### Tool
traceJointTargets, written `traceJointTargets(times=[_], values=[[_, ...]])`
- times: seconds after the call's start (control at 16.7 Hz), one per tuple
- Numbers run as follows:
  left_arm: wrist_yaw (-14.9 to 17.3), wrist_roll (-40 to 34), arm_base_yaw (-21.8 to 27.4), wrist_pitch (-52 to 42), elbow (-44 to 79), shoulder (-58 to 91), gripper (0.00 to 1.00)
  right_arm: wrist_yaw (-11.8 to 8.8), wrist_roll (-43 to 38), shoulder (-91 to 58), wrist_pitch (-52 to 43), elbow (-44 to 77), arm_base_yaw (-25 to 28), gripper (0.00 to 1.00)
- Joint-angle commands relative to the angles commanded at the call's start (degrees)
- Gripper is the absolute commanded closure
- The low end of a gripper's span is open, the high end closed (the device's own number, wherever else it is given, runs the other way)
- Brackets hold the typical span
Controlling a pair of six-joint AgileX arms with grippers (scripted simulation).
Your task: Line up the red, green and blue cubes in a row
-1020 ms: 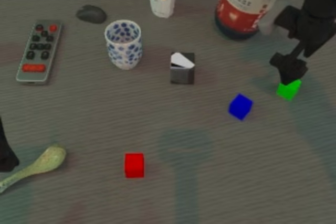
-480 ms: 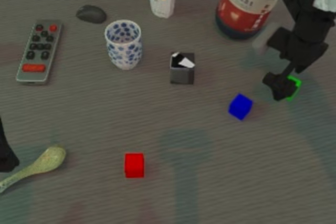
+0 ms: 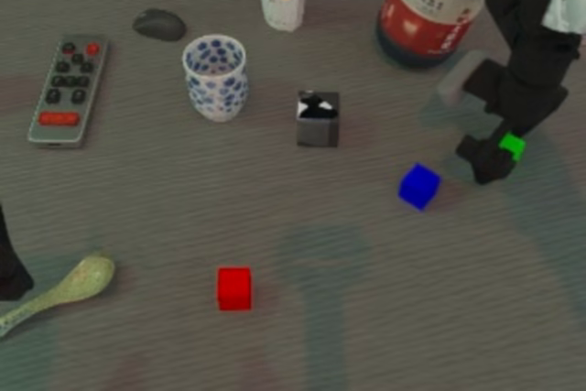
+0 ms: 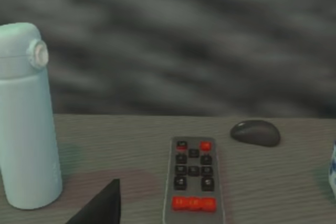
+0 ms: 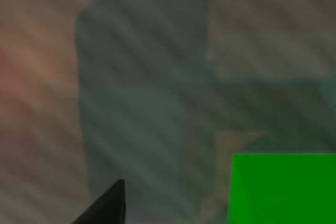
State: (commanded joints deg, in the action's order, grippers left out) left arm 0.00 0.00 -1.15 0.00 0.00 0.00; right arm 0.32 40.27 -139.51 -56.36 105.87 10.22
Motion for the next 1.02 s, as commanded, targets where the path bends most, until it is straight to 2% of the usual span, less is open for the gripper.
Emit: traceJointTargets(times=[0.66,1.02], values=[[0.0,0.0,0.0,0.0,0.0,0.0,0.0,0.0,0.0,0.0,0.0,0.0,0.0,0.98],[0.0,0.0,0.0,0.0,0.0,0.0,0.0,0.0,0.0,0.0,0.0,0.0,0.0,1.0]])
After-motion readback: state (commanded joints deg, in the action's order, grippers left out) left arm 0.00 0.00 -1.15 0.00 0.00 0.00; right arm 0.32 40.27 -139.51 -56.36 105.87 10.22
